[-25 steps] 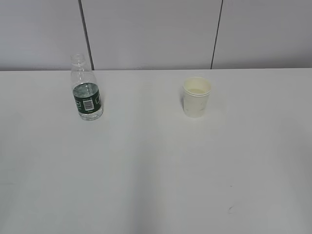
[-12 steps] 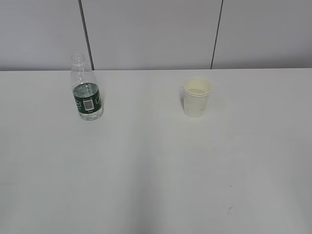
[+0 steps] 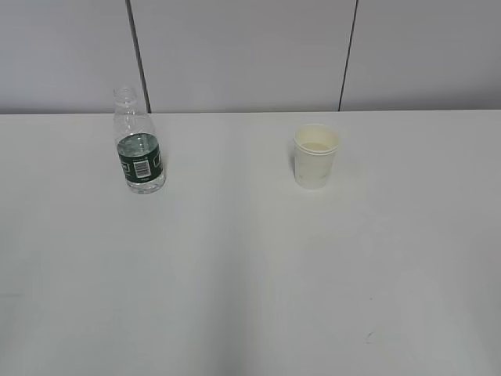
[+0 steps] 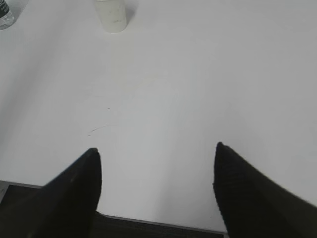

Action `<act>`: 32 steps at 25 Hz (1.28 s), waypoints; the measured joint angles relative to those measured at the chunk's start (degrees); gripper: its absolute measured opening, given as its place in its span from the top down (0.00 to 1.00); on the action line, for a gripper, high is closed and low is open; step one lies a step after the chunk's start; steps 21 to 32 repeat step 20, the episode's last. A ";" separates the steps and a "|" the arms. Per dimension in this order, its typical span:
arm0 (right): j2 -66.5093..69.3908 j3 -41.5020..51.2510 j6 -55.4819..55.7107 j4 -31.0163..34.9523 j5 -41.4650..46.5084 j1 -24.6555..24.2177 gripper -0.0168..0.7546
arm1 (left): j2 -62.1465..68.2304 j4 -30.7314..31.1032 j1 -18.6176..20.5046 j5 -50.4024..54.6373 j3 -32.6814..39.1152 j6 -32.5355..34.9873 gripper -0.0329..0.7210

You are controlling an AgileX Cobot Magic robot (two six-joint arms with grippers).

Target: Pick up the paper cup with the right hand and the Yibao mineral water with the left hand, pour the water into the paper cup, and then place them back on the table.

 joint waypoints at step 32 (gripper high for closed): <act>0.00 0.00 -0.08 0.22 -0.21 0.00 0.26 | 0.00 -4.08 0.00 -0.46 -0.01 6.13 0.33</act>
